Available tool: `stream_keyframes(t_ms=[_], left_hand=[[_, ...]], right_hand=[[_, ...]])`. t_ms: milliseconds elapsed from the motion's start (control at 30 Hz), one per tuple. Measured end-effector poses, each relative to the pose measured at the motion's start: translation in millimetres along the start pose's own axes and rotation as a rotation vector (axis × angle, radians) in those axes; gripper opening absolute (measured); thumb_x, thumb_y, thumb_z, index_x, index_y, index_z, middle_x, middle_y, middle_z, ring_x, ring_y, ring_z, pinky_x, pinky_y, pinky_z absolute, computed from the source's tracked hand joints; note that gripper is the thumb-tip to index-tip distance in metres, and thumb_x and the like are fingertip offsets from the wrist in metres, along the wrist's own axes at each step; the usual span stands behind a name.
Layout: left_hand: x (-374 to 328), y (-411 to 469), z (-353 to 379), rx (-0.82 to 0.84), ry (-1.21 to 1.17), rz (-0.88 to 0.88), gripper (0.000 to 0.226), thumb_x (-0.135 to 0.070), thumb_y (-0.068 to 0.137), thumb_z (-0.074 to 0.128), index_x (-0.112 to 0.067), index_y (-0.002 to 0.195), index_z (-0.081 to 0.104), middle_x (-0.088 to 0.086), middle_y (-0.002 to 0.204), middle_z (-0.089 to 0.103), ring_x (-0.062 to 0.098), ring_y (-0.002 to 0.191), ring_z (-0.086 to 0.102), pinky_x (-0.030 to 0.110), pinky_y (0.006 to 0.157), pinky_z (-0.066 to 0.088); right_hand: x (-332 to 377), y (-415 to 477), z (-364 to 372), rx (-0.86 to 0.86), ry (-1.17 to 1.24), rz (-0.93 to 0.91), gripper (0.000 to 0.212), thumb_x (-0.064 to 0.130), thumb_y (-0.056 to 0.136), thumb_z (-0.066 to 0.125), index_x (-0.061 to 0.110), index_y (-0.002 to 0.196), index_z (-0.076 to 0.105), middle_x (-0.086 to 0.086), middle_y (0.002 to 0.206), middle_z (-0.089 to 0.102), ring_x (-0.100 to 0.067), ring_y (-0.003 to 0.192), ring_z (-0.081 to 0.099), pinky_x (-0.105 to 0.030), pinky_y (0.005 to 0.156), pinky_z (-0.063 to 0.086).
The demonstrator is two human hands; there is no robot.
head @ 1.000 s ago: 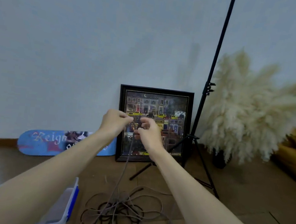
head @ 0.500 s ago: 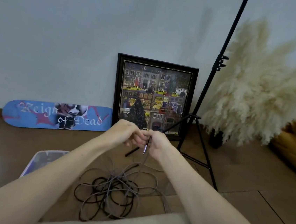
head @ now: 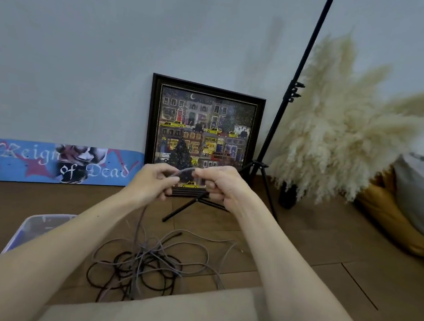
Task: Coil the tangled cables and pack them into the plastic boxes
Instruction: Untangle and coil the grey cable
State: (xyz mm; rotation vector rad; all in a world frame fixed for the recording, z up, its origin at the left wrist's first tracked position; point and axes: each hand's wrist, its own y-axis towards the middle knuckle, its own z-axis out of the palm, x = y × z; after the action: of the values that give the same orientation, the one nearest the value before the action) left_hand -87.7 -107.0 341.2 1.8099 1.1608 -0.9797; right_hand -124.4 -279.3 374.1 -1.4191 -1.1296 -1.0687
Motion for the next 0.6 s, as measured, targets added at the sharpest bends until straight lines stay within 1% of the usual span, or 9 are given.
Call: stream_keyframes(t_ms=[67, 133, 200, 267, 367, 433, 500, 533, 600], left_hand=[[-7, -5, -3, -0.291, 0.178, 0.048, 0.013, -0.026, 0.087, 0.066, -0.017, 0.095, 0.068, -0.003, 0.066, 0.061, 0.013, 0.062, 0.057, 0.026, 0.055, 0.04], [-18, -12, -5, -0.466, 0.366, 0.118, 0.018, -0.037, 0.086, 0.065, -0.021, 0.09, 0.073, -0.002, 0.079, 0.067, 0.017, 0.076, 0.06, 0.028, 0.057, 0.04], [-29, -15, -10, -0.49, 0.481, 0.218, 0.021, -0.042, 0.086, 0.064, -0.025, 0.091, 0.074, -0.003, 0.084, 0.067, 0.017, 0.08, 0.058, 0.028, 0.055, 0.039], [-41, -15, -15, -0.424, 0.501, 0.3, 0.017, -0.041, 0.084, 0.065, -0.028, 0.089, 0.074, -0.002, 0.081, 0.063, 0.017, 0.081, 0.053, 0.032, 0.061, 0.041], [-53, -10, -21, -0.31, 0.399, 0.333, 0.009, -0.034, 0.082, 0.069, -0.026, 0.079, 0.072, -0.002, 0.075, 0.058, 0.017, 0.08, 0.049, 0.035, 0.073, 0.04], [-55, -5, -25, -0.214, 0.286, 0.273, 0.012, -0.027, 0.084, 0.068, -0.024, 0.073, 0.066, -0.004, 0.068, 0.052, 0.014, 0.069, 0.046, 0.034, 0.07, 0.037], [-55, -4, -26, -0.097, 0.107, 0.153, 0.016, -0.022, 0.089, 0.062, -0.015, 0.075, 0.063, -0.007, 0.056, 0.046, 0.009, 0.056, 0.039, 0.029, 0.061, 0.034], [-55, -5, -25, -0.058, -0.002, 0.079, 0.017, -0.02, 0.092, 0.058, -0.01, 0.078, 0.063, -0.01, 0.05, 0.045, 0.006, 0.054, 0.037, 0.026, 0.063, 0.033], [-49, -3, -18, -0.033, -0.258, -0.059, 0.021, -0.019, 0.095, 0.053, -0.006, 0.08, 0.061, -0.015, 0.046, 0.05, 0.003, 0.059, 0.038, 0.023, 0.071, 0.03]], right_hand=[[-6, 6, -2, -0.216, -0.189, -0.159, 0.019, 0.02, 0.086, 0.071, 0.003, 0.095, 0.074, 0.002, 0.065, 0.057, -0.007, 0.053, 0.051, -0.02, 0.048, 0.044], [-8, 10, -1, -0.284, -0.391, -0.284, 0.019, 0.025, 0.088, 0.069, 0.007, 0.08, 0.073, 0.001, 0.069, 0.063, -0.013, 0.069, 0.06, -0.03, 0.068, 0.051], [-10, 12, 2, -0.35, -0.679, -0.246, 0.025, 0.026, 0.093, 0.063, 0.01, 0.074, 0.062, 0.0, 0.065, 0.057, -0.017, 0.062, 0.055, -0.03, 0.06, 0.046], [-14, 14, 4, -0.335, -0.931, -0.106, 0.015, 0.021, 0.096, 0.058, 0.007, 0.091, 0.059, -0.001, 0.071, 0.054, -0.02, 0.065, 0.055, -0.032, 0.059, 0.048], [-15, 7, 17, -0.003, -0.998, 0.071, 0.027, 0.018, 0.097, 0.056, 0.0, 0.117, 0.055, -0.004, 0.079, 0.053, -0.018, 0.064, 0.054, -0.028, 0.056, 0.047], [-5, -8, 25, 0.362, -1.011, 0.086, 0.025, 0.025, 0.096, 0.058, 0.003, 0.107, 0.064, 0.002, 0.065, 0.048, -0.011, 0.048, 0.041, -0.021, 0.045, 0.037], [6, -24, 27, 0.713, -0.93, 0.054, 0.023, 0.028, 0.097, 0.055, 0.009, 0.093, 0.068, 0.008, 0.046, 0.037, -0.009, 0.038, 0.028, -0.02, 0.041, 0.026], [11, -29, 27, 0.826, -0.831, 0.034, 0.024, 0.026, 0.099, 0.052, 0.009, 0.093, 0.067, 0.009, 0.041, 0.033, -0.008, 0.035, 0.024, -0.021, 0.04, 0.022], [14, -32, 23, 0.878, -0.612, -0.031, 0.025, 0.022, 0.102, 0.047, 0.006, 0.095, 0.066, 0.009, 0.039, 0.03, -0.007, 0.033, 0.02, -0.023, 0.04, 0.015]])
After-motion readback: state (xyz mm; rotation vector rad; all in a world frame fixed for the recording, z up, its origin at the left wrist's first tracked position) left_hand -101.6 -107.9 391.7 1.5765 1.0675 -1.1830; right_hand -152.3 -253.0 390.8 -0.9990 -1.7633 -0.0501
